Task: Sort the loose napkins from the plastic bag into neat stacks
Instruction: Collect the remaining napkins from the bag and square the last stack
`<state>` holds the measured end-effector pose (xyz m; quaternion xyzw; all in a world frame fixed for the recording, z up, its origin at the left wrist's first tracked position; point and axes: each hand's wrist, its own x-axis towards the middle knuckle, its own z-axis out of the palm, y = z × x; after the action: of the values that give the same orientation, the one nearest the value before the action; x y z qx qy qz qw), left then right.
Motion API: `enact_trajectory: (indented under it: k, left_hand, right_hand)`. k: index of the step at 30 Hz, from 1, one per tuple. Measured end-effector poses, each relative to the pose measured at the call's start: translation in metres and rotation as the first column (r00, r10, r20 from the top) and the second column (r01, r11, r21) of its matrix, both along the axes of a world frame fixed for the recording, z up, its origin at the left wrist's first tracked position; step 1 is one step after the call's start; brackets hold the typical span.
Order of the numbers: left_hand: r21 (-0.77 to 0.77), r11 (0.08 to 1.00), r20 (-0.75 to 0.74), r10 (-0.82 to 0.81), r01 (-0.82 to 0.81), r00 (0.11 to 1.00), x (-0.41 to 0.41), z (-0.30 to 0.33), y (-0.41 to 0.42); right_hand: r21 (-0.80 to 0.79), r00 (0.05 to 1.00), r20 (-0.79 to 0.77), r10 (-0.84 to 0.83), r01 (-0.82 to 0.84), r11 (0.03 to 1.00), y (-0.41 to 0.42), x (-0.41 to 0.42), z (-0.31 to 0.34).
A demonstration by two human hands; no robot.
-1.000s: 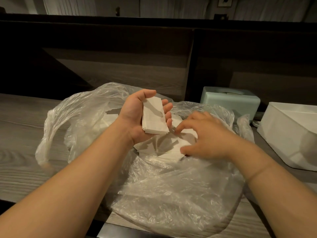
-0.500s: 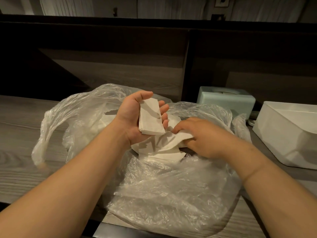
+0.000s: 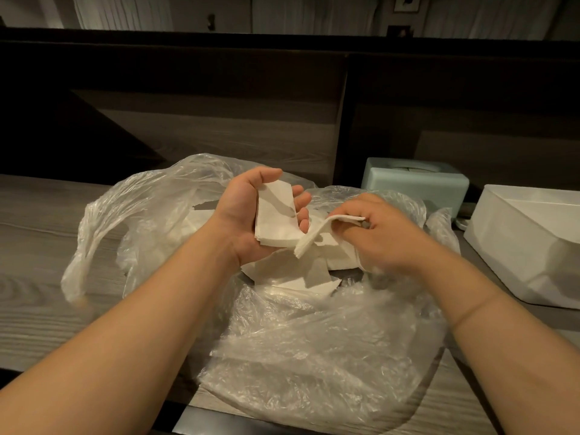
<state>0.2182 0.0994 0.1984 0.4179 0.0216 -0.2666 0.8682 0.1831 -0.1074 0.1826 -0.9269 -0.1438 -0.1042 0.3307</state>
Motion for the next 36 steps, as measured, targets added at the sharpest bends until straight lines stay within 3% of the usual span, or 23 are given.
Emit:
enact_trajectory:
  k: [3,9,14,18,21,24,30,36]
  left_hand:
    - [0.005,1.0,0.008,-0.009,0.009,1.0,0.0,0.0,0.001]
    - [-0.005,1.0,0.017,0.01,-0.009,1.0,-0.001,0.002,0.002]
    - [0.062,0.998,0.055,-0.01,0.006,0.998,0.0,0.002,0.002]
    - [0.219,0.972,0.116,-0.111,0.084,0.987,-0.004,0.002,0.0]
    - [0.413,0.9,0.163,-0.224,0.14,0.961,-0.01,0.001,-0.005]
    - [0.48,0.859,0.187,-0.3,0.179,0.936,-0.013,-0.001,-0.009]
    - [0.409,0.857,0.154,-0.403,0.312,0.902,-0.013,-0.006,-0.011]
    - [0.296,0.865,0.195,-0.47,0.405,0.861,-0.009,-0.009,-0.008]
  right_hand:
    - [0.033,1.0,0.021,-0.004,0.003,0.999,0.001,-0.003,0.003]
    - [0.368,0.997,0.056,-0.044,0.02,0.93,0.001,-0.008,0.007]
    - [0.556,0.98,-0.103,0.17,-0.085,0.827,0.004,-0.018,0.018]
    - [0.452,0.955,-0.142,0.262,-0.173,0.875,0.009,-0.025,0.021]
    - [0.243,0.981,-0.084,0.173,-0.149,0.959,0.012,-0.026,0.022]
    - [0.17,0.995,-0.054,0.088,-0.078,0.982,0.015,-0.026,0.022]
    - [0.251,0.998,-0.03,0.05,-0.041,0.967,0.02,-0.024,0.019]
    - [0.519,0.995,-0.1,0.004,0.049,0.854,0.023,-0.022,0.014]
